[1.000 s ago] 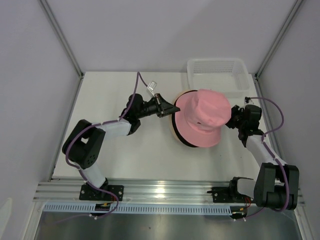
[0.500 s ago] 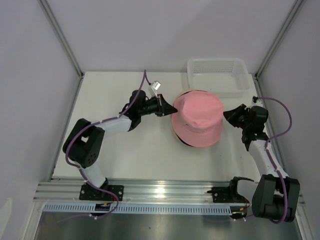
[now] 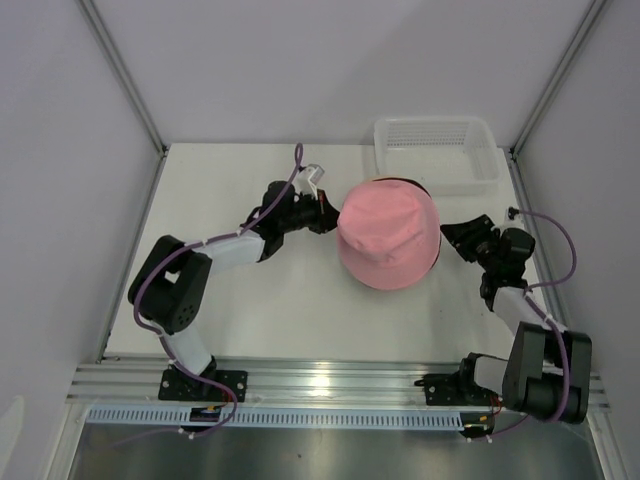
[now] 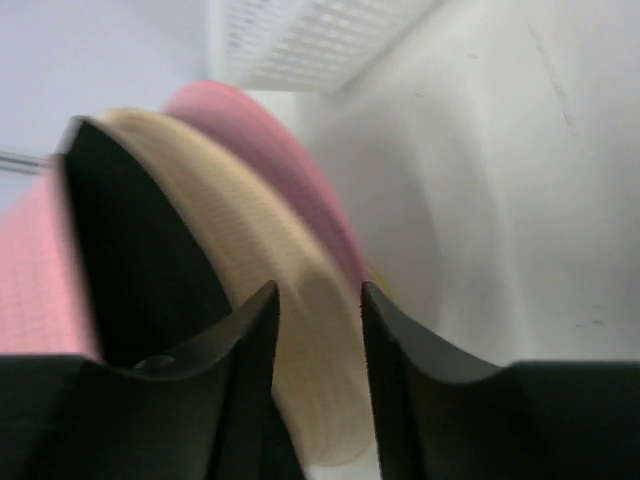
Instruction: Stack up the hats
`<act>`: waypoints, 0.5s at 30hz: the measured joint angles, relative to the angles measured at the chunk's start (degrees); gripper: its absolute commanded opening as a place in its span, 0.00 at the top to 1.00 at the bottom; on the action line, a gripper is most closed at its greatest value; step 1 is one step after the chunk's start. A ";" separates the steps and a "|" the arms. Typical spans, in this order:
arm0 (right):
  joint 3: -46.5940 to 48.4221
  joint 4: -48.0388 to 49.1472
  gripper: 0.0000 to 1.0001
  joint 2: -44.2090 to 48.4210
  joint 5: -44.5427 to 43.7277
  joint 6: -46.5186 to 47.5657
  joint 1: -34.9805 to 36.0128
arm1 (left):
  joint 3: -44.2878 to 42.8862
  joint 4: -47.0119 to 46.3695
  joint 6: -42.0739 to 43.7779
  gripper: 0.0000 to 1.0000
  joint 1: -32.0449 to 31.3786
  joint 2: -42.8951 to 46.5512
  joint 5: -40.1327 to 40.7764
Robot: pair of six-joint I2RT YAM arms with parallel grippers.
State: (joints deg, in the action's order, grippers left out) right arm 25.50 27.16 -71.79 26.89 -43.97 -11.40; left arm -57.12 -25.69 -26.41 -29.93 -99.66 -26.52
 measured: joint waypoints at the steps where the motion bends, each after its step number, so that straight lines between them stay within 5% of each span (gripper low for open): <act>1: -0.28 -0.26 0.45 2.25 0.61 -0.17 -0.15 | 0.00 -0.02 0.07 0.99 -0.17 0.00 0.13; 9: -0.37 -5.51 0.34 25.81 2.64 0.07 -2.80 | 0.48 -0.81 -0.11 0.99 -0.76 0.00 0.59; 15: -5.66 -0.24 0.32 23.12 7.15 -4.26 -2.97 | 1.57 -2.60 -0.50 0.99 -1.05 0.02 0.92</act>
State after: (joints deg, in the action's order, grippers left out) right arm 19.84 26.92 -48.66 34.04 -48.23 -14.37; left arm -55.55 -28.29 -26.92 -30.98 -99.63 -25.61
